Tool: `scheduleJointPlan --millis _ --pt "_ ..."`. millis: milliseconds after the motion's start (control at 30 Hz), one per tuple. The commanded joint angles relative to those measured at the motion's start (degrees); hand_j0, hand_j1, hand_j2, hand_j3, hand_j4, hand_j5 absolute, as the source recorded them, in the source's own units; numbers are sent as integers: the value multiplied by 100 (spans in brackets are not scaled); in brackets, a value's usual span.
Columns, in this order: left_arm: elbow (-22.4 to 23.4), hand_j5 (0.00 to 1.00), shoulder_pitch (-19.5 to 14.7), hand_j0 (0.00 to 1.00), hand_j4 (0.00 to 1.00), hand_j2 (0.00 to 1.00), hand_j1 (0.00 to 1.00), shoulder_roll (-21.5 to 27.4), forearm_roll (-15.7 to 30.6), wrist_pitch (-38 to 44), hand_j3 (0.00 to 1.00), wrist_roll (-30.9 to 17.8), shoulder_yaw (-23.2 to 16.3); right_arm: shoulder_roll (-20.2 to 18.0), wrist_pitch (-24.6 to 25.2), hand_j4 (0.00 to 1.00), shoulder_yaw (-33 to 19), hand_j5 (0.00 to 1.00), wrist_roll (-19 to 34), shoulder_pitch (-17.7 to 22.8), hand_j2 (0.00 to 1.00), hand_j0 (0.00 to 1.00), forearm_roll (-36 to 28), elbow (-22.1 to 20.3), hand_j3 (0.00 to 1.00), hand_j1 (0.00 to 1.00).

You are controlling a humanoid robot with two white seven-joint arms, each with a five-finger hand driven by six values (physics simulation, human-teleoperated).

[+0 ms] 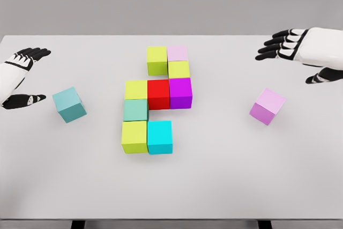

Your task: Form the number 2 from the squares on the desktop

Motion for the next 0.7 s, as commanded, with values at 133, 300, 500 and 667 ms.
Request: scheduleJointPlan --millis 133,300,500,667 --pt "-2 100 0 100 100 100 100 6 38 0 100 7 2 60 17 100 -25 100 -2 17 100 100 -20 -22 100 100" --pt "-2 100 0 100 100 100 100 6 38 0 100 7 2 -2 17 100 -131 100 -2 52 100 100 -90 -13 100 100" --pt "-2 100 -18 100 100 100 100 -3 38 0 100 7 2 147 17 100 168 100 -2 18 100 100 270 -13 100 100" --pt "-2 100 -18 100 100 100 100 -3 38 0 100 7 -16 745 17 100 493 100 -2 -123 100 100 1210 593 100 100"
